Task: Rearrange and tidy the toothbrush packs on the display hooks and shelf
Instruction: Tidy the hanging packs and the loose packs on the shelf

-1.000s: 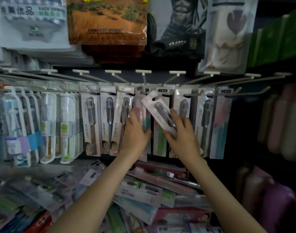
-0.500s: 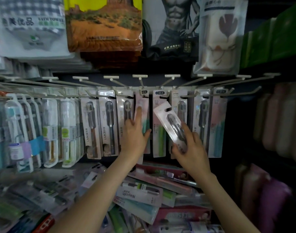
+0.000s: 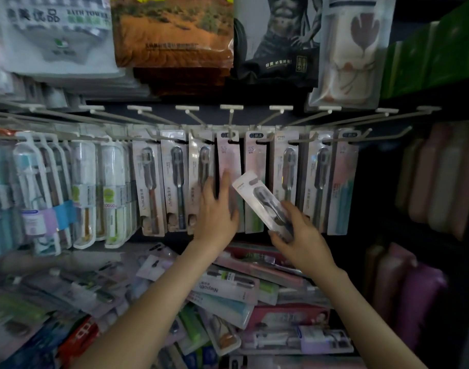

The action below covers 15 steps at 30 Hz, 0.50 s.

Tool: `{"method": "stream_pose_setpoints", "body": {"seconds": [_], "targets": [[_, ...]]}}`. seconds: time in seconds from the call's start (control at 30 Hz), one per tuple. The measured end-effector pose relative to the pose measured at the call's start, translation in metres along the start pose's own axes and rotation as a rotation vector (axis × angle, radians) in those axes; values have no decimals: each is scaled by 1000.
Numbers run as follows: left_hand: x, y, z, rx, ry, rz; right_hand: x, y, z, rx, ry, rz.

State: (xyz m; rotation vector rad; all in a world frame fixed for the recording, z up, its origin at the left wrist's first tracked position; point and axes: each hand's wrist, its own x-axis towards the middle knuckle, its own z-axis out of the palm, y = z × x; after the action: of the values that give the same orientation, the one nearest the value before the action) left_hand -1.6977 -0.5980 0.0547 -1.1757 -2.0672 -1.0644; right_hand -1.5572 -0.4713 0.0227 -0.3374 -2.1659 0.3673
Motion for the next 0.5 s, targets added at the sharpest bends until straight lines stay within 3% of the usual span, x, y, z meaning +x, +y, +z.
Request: {"method": "stream_pose_setpoints", "body": {"seconds": [0.2,0.33,0.5], "targets": [[-40,-25,-37,42,31,-3,-4,-17,13,-13,-167,-102],[-63,-56,-67,132,-32,-80,1,-45,38,-83,-299,-255],[-94,-98,-97,309,-198,-162,3,-95,86,-77,-562,-293]]}}
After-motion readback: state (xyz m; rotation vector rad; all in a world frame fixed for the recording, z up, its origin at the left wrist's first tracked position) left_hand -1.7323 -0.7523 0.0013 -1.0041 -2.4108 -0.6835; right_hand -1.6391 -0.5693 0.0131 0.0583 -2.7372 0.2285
